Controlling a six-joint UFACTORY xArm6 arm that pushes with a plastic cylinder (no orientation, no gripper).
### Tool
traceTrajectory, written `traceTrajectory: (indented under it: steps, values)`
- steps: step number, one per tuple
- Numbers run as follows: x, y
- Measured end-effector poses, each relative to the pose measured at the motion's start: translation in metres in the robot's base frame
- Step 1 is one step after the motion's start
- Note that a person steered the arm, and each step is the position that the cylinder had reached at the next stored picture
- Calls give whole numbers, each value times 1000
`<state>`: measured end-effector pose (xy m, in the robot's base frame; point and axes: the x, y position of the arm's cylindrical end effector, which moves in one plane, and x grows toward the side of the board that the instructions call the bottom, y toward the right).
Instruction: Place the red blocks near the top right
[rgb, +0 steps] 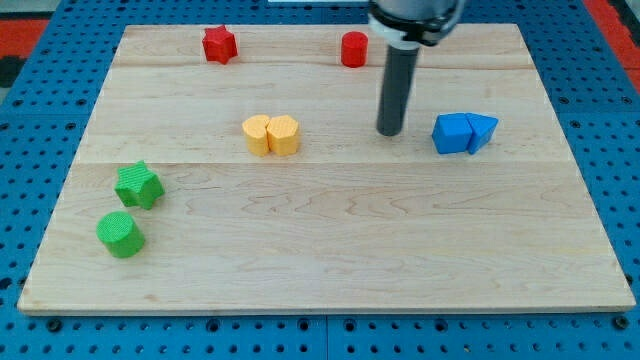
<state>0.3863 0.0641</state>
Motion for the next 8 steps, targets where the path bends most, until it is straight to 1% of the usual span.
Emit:
traceTrajectory:
  steps: [1,6,7,8]
  values:
    - [-12,-27]
    - [-17,-27]
    - [-17,-72]
    - [-30,-134]
